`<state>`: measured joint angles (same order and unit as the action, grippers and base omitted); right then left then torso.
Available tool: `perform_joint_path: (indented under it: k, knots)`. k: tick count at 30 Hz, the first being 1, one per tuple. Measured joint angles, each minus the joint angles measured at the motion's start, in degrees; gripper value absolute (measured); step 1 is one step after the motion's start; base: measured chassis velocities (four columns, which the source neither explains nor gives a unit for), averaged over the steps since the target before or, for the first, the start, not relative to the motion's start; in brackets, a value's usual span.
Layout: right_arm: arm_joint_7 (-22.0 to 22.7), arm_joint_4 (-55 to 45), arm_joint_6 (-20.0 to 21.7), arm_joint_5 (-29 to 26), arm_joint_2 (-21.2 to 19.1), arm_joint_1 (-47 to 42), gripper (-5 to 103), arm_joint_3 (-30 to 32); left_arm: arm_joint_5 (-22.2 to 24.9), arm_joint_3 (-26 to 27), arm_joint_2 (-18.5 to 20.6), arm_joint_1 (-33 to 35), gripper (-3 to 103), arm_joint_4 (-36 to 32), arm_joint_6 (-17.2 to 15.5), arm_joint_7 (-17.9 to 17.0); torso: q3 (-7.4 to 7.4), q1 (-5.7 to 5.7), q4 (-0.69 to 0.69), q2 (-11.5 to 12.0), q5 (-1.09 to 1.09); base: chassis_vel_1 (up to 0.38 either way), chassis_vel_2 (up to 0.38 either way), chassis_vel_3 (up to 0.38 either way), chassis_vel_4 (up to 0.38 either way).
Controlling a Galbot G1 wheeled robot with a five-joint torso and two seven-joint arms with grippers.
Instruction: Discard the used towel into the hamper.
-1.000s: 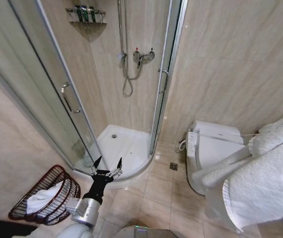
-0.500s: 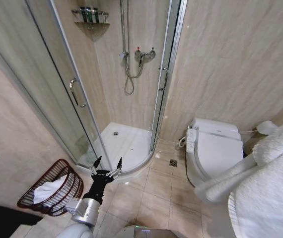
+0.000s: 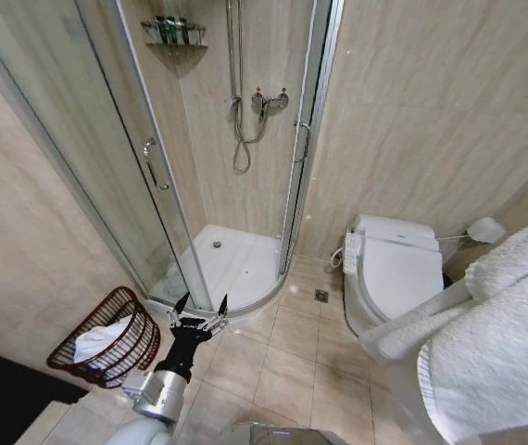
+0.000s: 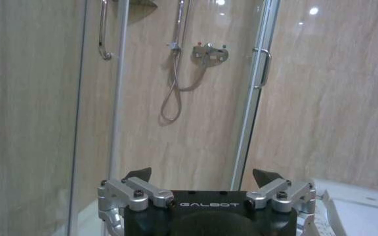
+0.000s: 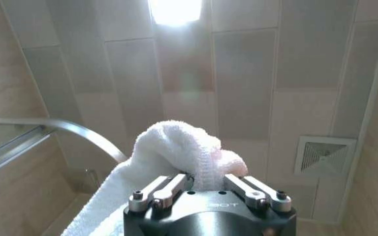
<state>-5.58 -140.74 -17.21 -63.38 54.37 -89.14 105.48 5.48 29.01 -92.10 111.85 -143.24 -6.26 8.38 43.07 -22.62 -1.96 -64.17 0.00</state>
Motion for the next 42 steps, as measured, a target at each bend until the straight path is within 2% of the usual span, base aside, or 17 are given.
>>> perform_joint_path:
  k: [21, 42]
  knots:
    - [0.5, 0.0, -0.5, -1.2, -0.3, -0.2, 13, 0.7, 0.0, 0.0, 0.0, 0.0, 100, 0.0, 0.0, 0.0, -0.01, -0.01, 0.00, 0.0, 0.01, 0.000, 0.000, 0.000, 0.000]
    - [0.7, -0.4, -0.2, -1.1, -0.4, -0.3, 13, 0.4, 0.0, 0.0, 0.0, 0.0, 100, 0.0, 0.0, 0.0, -0.01, 0.00, -0.02, 0.1, 0.01, 0.092, 0.090, 0.088, 0.093]
